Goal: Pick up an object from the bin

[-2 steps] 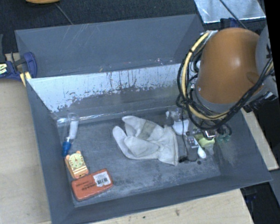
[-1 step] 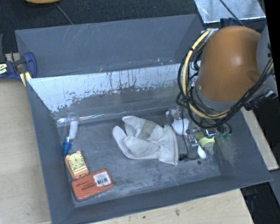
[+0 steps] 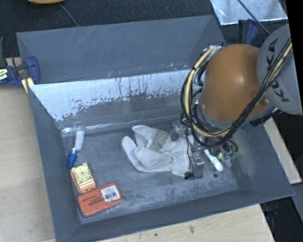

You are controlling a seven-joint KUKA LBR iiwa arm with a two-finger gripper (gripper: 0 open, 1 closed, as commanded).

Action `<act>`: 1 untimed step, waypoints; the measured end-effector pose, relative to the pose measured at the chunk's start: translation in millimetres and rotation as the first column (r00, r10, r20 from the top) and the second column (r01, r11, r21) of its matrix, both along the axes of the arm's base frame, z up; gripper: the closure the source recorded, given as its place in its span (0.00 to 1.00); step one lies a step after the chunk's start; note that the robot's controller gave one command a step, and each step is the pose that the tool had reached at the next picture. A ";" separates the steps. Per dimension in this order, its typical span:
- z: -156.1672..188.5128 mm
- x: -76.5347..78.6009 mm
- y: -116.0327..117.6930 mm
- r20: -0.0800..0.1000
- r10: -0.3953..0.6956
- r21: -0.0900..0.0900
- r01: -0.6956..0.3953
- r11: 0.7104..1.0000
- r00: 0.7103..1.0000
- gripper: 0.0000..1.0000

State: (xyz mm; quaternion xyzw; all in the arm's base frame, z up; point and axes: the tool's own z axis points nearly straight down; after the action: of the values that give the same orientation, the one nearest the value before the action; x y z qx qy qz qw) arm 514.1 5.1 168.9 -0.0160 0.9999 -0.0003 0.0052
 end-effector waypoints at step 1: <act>-60.5 6.8 8.2 -0.003 -0.009 0.001 0.009 1.000 1.000 0.00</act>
Offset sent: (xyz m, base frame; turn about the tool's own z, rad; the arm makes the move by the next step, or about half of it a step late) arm 0.0142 0.0158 -0.0989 0.0279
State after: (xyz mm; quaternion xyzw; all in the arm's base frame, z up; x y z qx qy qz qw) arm 520.9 13.2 108.5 -0.0117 0.9999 0.0001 0.0037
